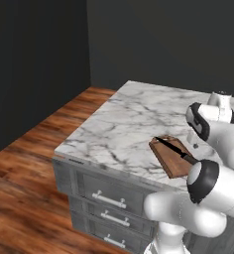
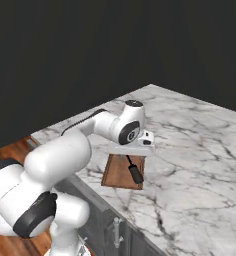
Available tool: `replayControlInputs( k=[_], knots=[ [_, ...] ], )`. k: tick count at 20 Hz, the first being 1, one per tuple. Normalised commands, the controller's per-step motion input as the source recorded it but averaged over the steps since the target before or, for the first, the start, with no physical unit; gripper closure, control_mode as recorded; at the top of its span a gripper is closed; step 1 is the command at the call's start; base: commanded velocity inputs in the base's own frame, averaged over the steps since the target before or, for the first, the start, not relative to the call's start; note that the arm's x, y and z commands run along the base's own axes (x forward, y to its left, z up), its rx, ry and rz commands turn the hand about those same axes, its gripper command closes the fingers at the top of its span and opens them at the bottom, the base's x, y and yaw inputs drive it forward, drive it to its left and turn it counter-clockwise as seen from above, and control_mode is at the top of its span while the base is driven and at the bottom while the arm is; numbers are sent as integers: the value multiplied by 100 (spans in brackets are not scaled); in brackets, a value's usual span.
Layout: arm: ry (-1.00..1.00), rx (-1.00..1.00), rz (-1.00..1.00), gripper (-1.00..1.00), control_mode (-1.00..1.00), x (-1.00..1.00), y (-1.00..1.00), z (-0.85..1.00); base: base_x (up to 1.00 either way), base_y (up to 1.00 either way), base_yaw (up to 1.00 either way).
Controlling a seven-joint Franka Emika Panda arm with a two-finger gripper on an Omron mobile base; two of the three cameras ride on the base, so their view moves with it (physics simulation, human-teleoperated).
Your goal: Pick up the knife from the drawer and place it on the cutting board. Then place the meat from the plate to the cutting board.
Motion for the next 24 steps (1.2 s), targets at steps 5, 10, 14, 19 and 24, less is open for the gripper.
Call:
replayControlInputs(
  k=[5,10,14,19,24],
  knots=[
    [2,7,-19,-100,-100,-32,8,44,0,0,0],
    [0,1,-12,-100,-100,-37,2,40,0,0,0],
    [0,-2,-2,-100,-100,-26,16,15,0,0,0],
    [0,-1,-1,-100,-100,-29,25,13,0,0,0],
    [0,0,0,-100,-100,-27,18,16,0,0,0]
  ],
)
